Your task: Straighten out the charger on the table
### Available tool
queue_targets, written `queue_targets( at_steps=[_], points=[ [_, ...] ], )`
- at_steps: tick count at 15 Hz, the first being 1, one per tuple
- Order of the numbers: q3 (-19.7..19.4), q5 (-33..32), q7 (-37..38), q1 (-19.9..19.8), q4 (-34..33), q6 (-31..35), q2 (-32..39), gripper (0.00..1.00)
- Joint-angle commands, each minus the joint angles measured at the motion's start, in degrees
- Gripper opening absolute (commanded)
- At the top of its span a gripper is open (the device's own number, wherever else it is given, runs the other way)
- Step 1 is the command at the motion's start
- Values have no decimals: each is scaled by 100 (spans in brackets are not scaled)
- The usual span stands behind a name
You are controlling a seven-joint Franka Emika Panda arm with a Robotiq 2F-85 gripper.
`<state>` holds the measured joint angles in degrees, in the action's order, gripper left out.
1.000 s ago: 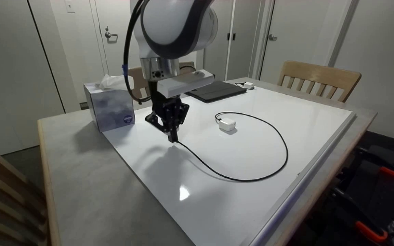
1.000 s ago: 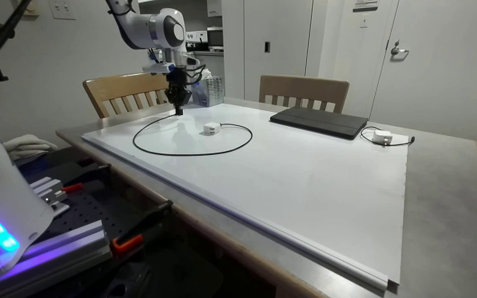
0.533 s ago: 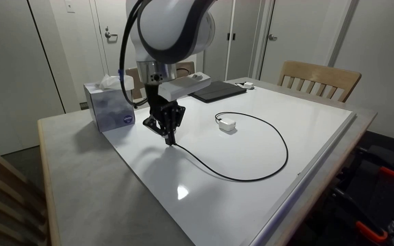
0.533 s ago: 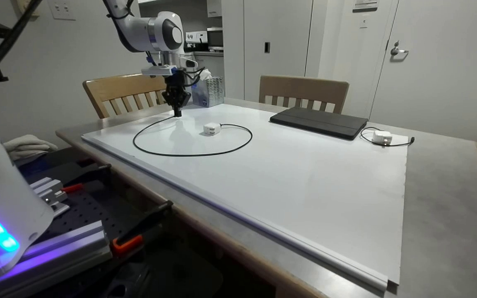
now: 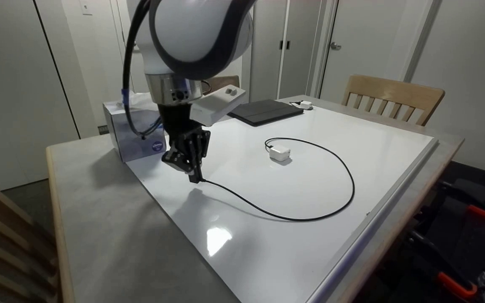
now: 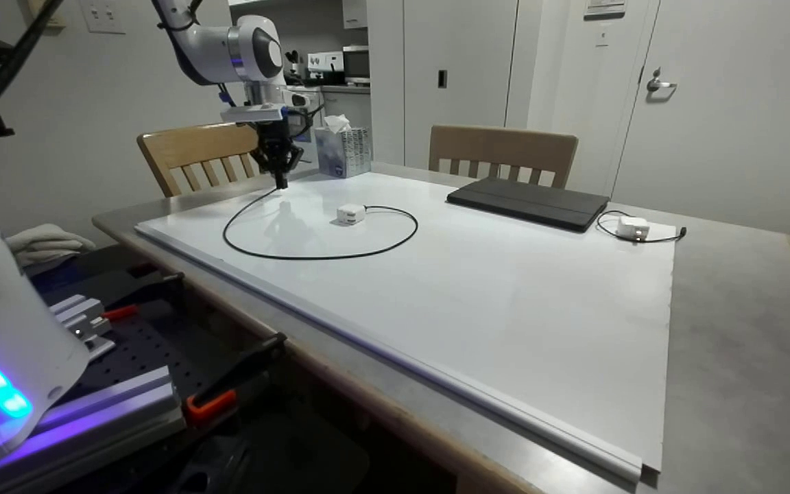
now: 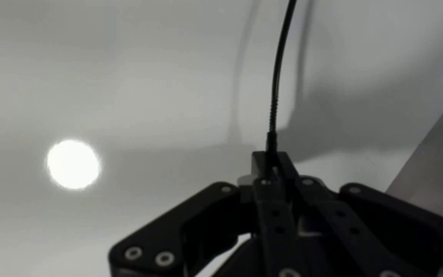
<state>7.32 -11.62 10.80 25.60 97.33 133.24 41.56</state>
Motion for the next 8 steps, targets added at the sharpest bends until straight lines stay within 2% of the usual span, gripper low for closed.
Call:
queue_targets(
  at_steps=[1,5,8],
  points=[
    [56,-451,-610,205,-516,-198,274,2],
    [108,-573,-987,222,-1026,-55,594,2],
    [330,-419,-1642,79,-1383,0,865,2]
  ],
)
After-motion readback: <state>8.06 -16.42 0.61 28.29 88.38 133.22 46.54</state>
